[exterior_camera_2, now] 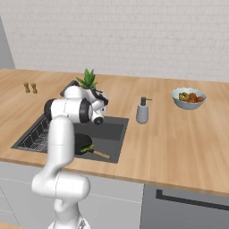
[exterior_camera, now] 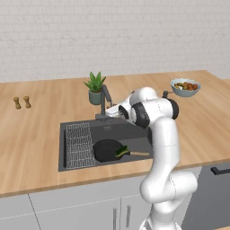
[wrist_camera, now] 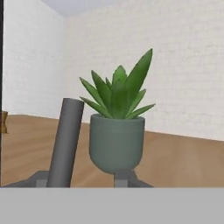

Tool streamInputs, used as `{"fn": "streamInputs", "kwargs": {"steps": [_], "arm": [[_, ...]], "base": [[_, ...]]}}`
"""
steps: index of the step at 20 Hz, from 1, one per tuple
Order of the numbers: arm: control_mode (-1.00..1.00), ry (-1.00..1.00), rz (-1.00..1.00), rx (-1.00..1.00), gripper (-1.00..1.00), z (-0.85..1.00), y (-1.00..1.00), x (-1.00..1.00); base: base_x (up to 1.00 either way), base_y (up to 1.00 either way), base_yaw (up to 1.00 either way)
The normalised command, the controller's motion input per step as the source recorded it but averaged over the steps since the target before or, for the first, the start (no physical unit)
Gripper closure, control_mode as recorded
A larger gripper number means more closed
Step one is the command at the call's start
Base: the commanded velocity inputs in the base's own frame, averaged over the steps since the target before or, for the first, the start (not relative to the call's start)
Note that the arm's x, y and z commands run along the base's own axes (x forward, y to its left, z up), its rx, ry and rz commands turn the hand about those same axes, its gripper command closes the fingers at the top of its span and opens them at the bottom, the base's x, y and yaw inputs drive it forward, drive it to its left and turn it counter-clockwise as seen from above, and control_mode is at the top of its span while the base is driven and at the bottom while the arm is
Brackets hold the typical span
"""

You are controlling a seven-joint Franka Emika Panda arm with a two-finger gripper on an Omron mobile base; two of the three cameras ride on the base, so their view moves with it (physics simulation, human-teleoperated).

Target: Pick the pan and sponge and place them into the sink. Then turn on the water.

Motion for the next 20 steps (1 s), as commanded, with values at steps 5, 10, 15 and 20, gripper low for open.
{"fn": "streamInputs", "kwargs": {"steps": [5, 10, 15, 20], "arm": [[-1.00, 0.00, -0.06, 0.05, 1.00, -0.02, -1.00, 0.00], [-1.00, 0.00, 0.00, 0.19, 1.00, -0.06, -1.00, 0.00], [-1.00, 0.00, 0.05, 0.26, 1.00, -0.11, -1.00, 0.00], [-1.00, 0.00, 0.04, 0.27, 1.00, -0.15, -1.00, 0.00]], "base": [[0.00, 0.00, 0.00], [0.00, 0.00, 0.00], [0.00, 0.00, 0.00], [0.00, 0.00, 0.00]]}}
